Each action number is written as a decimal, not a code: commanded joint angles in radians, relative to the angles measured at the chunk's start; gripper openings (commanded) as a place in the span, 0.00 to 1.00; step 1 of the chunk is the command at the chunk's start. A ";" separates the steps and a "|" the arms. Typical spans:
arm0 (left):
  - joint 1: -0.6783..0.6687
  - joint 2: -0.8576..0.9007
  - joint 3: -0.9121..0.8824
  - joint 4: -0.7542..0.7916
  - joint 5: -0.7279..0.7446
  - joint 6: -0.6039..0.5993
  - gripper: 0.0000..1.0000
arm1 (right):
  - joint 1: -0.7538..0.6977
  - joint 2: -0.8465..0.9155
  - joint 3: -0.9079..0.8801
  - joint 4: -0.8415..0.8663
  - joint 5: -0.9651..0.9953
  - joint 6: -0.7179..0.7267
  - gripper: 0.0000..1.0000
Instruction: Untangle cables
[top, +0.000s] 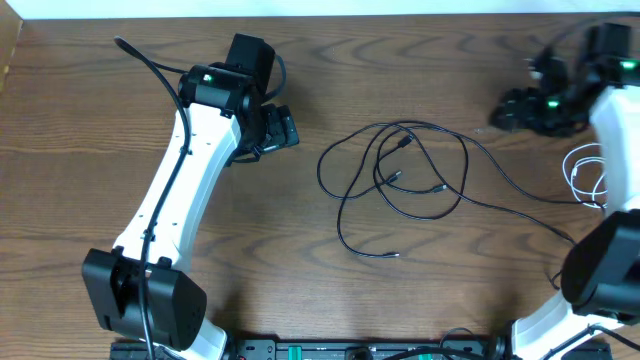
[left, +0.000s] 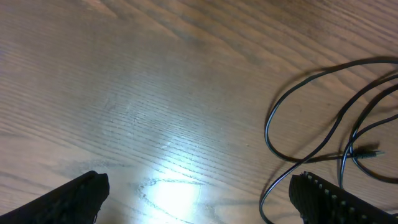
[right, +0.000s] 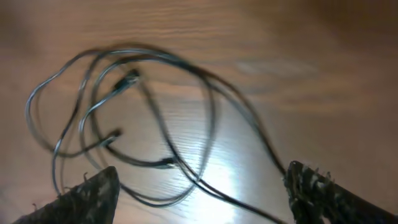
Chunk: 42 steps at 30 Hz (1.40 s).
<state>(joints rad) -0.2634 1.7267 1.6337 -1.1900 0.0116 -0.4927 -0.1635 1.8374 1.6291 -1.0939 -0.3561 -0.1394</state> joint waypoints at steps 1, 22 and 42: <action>0.005 -0.008 0.006 -0.006 -0.021 0.010 0.98 | 0.080 0.000 -0.032 0.038 -0.051 -0.146 0.73; 0.005 -0.008 0.006 -0.006 -0.021 0.010 0.98 | 0.179 0.014 -0.409 0.484 0.341 -0.311 0.50; 0.005 -0.008 0.006 -0.006 -0.021 0.010 0.98 | 0.068 0.015 -0.589 0.664 0.102 -0.322 0.46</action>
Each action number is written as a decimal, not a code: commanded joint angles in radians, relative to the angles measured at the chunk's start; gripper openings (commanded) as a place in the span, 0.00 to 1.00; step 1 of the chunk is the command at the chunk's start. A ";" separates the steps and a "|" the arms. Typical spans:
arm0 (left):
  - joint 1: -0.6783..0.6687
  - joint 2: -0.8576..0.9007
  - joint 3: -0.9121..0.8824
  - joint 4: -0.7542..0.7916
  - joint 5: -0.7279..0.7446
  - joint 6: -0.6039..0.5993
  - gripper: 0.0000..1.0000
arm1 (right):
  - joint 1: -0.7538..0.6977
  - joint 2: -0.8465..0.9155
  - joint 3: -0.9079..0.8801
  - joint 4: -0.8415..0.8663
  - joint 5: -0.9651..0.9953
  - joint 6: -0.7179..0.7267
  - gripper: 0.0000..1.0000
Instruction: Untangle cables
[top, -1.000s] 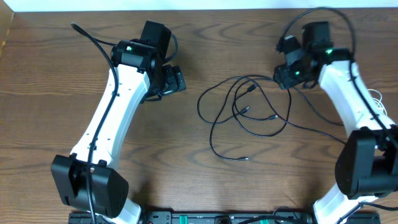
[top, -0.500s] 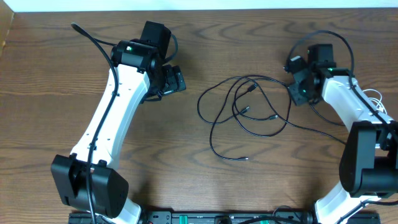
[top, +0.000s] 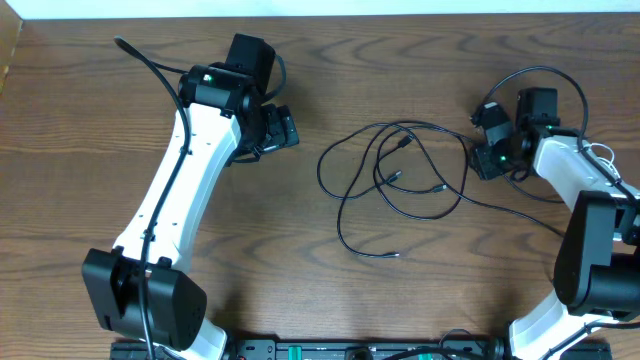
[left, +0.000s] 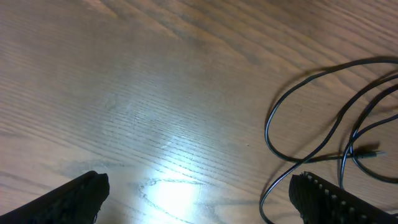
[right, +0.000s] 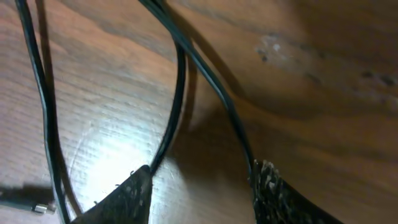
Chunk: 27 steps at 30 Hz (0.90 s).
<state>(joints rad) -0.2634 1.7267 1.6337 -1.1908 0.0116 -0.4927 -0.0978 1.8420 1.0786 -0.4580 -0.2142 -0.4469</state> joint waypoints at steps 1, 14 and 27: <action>0.005 -0.008 0.006 -0.005 -0.021 0.010 0.98 | 0.002 0.011 -0.057 0.056 -0.039 -0.014 0.45; 0.005 -0.008 0.006 -0.005 -0.021 0.010 0.98 | 0.000 -0.005 -0.096 0.173 -0.224 0.037 0.01; 0.005 -0.008 0.006 -0.005 -0.021 0.010 0.98 | 0.042 -0.233 -0.010 -0.090 -0.394 -0.008 0.01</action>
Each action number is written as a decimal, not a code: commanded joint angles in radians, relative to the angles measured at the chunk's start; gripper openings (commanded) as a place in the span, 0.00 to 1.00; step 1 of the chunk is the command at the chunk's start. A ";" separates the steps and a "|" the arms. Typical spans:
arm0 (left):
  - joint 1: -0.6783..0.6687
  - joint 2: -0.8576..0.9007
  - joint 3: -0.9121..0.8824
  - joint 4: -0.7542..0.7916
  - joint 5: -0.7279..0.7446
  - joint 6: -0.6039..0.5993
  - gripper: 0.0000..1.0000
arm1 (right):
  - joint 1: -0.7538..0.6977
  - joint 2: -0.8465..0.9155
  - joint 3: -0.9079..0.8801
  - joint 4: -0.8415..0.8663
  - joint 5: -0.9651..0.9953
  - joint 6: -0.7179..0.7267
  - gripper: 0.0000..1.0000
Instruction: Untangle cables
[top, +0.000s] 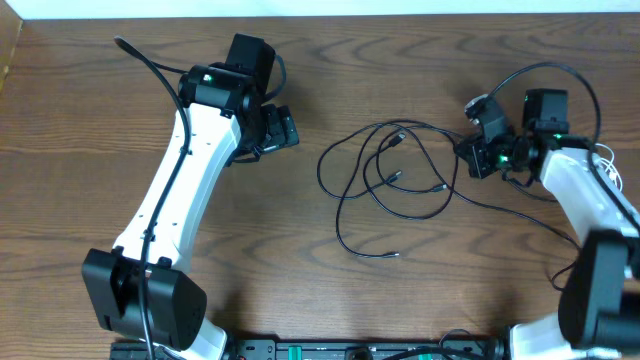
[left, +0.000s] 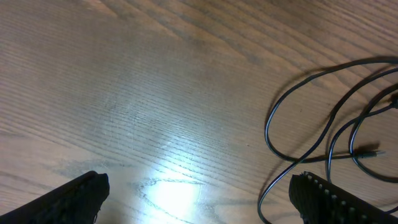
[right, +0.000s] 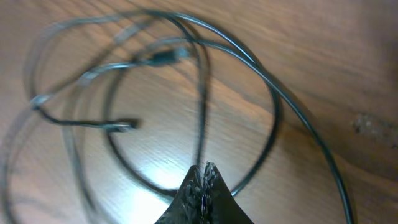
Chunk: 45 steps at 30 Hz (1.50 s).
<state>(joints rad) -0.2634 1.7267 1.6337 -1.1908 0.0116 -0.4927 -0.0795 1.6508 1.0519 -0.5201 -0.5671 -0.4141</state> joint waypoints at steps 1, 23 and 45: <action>0.005 -0.008 0.006 -0.005 -0.021 0.010 0.98 | 0.033 -0.043 0.017 -0.040 -0.031 -0.061 0.01; 0.005 -0.008 0.006 -0.005 -0.021 0.010 0.98 | 0.223 0.287 0.008 0.348 0.213 -0.046 0.55; 0.005 -0.008 0.006 -0.005 -0.021 0.010 0.98 | 0.174 0.051 0.020 0.309 0.334 -0.025 0.01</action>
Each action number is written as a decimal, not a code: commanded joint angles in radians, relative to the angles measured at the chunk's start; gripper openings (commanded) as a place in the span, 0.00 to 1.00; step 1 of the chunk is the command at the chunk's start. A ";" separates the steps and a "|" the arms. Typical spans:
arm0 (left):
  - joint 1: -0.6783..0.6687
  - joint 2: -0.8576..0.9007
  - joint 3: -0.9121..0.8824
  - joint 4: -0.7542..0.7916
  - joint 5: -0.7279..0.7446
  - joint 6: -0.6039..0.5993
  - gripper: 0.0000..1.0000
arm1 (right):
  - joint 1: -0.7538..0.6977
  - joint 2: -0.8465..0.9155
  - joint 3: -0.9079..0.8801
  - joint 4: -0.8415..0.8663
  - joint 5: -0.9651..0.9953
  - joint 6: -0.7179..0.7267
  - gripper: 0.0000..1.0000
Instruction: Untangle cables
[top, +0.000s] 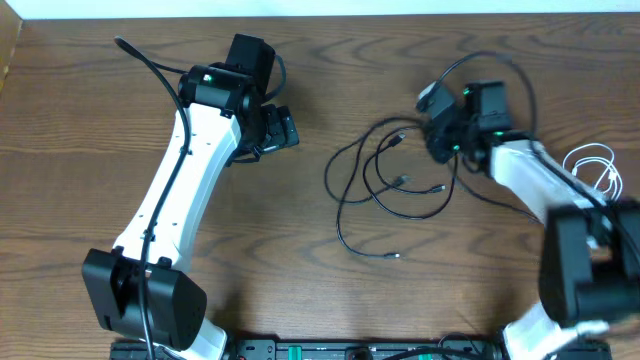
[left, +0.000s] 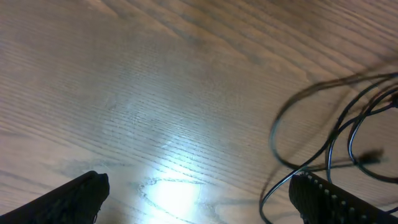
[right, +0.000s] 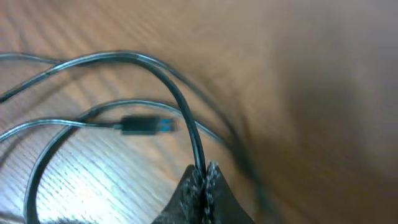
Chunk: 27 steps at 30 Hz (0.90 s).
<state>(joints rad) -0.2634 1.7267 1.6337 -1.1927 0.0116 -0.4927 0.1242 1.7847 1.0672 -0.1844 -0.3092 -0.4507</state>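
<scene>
A tangle of thin black cables (top: 395, 185) lies in loops at the table's middle, with one loose plug end (top: 388, 254) toward the front. My right gripper (top: 440, 140) is at the tangle's upper right, shut on one black strand. The right wrist view shows that strand (right: 180, 106) rising from the pinched fingertips of the right gripper (right: 204, 177), with a plug (right: 146, 126) on the wood beyond. My left gripper (top: 280, 130) stands open to the left of the tangle. In the left wrist view the left gripper (left: 199, 199) holds nothing, and blurred cable loops (left: 336, 134) lie at the right.
A coiled white cable (top: 590, 170) lies at the right edge of the wooden table (top: 120, 260), beside the right arm. Another black strand (top: 520, 205) trails from the tangle toward the front right. The table's back edge runs close behind both arms.
My right gripper, still shut on the black strand, has moved left and slightly back. The tangle's right loops have been pushed and drawn leftward. The left arm has not moved.
My right gripper was open, high at the table's back right corner. Then it stood open astride a strand at the tangle's right side. Then it was shut on that strand, and now it holds it further left. The left gripper stayed open throughout.
</scene>
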 joint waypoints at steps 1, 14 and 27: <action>0.005 -0.008 0.006 -0.003 -0.021 0.010 0.98 | -0.039 -0.096 0.005 -0.048 0.097 0.012 0.01; 0.005 -0.008 0.006 -0.003 -0.021 0.010 0.98 | -0.150 0.019 -0.003 -0.177 0.128 -0.082 0.01; 0.005 -0.008 0.006 -0.003 -0.021 0.010 0.98 | -0.158 0.050 -0.003 -0.111 0.152 -0.083 0.63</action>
<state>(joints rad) -0.2634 1.7267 1.6337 -1.1927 0.0113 -0.4927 -0.0242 1.8263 1.0664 -0.2970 -0.1780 -0.5297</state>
